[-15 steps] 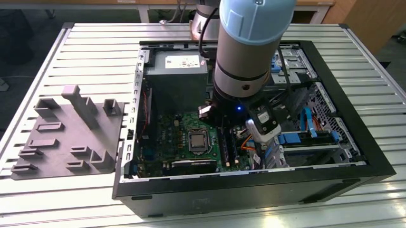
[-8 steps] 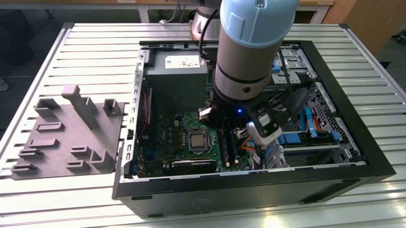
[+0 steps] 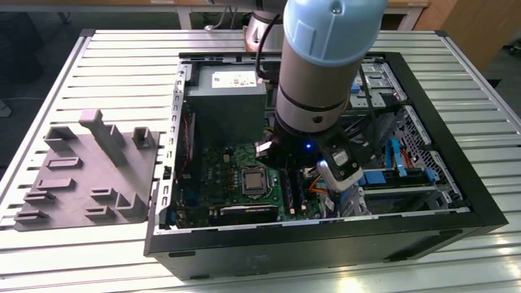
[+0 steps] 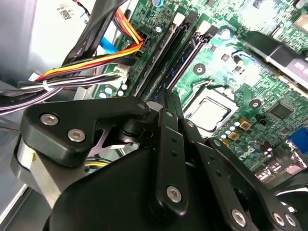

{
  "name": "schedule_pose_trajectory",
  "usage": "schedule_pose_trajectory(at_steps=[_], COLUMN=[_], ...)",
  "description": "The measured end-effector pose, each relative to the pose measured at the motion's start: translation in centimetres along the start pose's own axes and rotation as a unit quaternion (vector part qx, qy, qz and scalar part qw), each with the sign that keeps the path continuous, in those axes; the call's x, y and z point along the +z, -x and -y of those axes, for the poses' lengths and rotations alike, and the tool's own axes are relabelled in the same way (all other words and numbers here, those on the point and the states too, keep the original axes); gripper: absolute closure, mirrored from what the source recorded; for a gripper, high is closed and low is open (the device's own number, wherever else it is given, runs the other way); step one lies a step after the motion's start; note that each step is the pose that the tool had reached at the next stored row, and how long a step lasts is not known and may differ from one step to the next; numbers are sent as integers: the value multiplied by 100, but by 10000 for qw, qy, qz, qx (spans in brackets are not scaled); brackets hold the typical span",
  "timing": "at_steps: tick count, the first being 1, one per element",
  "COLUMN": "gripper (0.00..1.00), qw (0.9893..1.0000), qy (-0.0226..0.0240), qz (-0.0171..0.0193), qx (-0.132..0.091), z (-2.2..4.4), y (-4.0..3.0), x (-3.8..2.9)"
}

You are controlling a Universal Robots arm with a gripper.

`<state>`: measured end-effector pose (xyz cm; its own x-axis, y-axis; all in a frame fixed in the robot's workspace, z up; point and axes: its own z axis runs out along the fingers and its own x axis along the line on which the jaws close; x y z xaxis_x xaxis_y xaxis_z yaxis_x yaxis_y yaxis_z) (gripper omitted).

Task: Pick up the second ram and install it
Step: 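Press down the second ram until it locks into place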

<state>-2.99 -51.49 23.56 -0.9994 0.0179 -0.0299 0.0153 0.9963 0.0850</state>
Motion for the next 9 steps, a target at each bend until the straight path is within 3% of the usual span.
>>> schedule_pose_trajectory(at_steps=[9], gripper=[89], qw=[10000], qy=[1], qz=[0], qx=[0], z=[63], y=[1], x=[-6])
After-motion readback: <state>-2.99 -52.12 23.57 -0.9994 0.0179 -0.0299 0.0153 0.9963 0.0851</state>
